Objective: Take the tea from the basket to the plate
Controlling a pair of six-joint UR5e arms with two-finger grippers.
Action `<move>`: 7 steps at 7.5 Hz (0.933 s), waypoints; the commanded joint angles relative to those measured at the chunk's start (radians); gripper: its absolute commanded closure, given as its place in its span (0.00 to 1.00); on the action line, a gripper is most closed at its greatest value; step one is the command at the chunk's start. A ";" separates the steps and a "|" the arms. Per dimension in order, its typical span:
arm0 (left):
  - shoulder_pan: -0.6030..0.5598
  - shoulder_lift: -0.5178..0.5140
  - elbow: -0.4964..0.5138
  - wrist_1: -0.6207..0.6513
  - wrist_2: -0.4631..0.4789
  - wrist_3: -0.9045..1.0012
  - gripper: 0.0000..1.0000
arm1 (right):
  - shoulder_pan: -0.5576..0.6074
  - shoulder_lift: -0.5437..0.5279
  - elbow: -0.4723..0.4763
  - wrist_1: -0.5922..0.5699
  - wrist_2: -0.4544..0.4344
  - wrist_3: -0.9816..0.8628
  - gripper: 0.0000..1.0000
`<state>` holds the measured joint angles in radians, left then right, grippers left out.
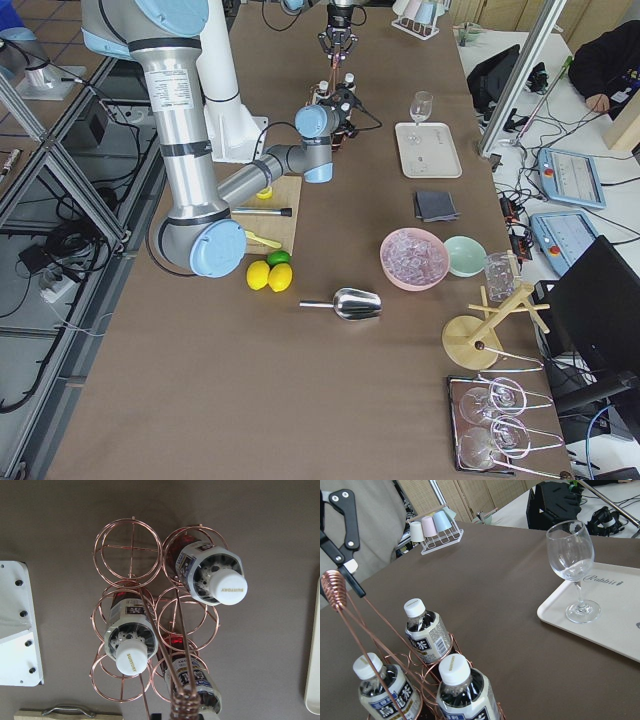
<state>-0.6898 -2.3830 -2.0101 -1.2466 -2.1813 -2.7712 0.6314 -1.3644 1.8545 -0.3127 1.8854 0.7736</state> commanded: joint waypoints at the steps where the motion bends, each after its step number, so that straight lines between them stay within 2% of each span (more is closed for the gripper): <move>1: -0.002 0.005 -0.009 0.001 0.002 0.002 1.00 | -0.082 0.002 0.032 0.003 -0.159 -0.008 0.01; 3: -0.008 0.045 -0.048 0.001 0.000 0.004 1.00 | -0.160 0.025 0.034 0.001 -0.274 -0.022 0.01; 5: -0.017 0.065 -0.067 0.001 -0.002 0.004 1.00 | -0.186 0.044 0.012 0.000 -0.292 -0.072 0.04; 6: -0.017 0.067 -0.061 0.001 -0.002 0.008 1.00 | -0.188 0.045 0.006 -0.003 -0.304 -0.088 0.11; 7: -0.017 0.067 -0.061 0.001 -0.002 0.009 1.00 | -0.188 0.047 -0.004 -0.005 -0.330 -0.099 0.14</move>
<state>-0.7065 -2.3195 -2.0722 -1.2457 -2.1831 -2.7649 0.4481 -1.3228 1.8662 -0.3143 1.5894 0.6993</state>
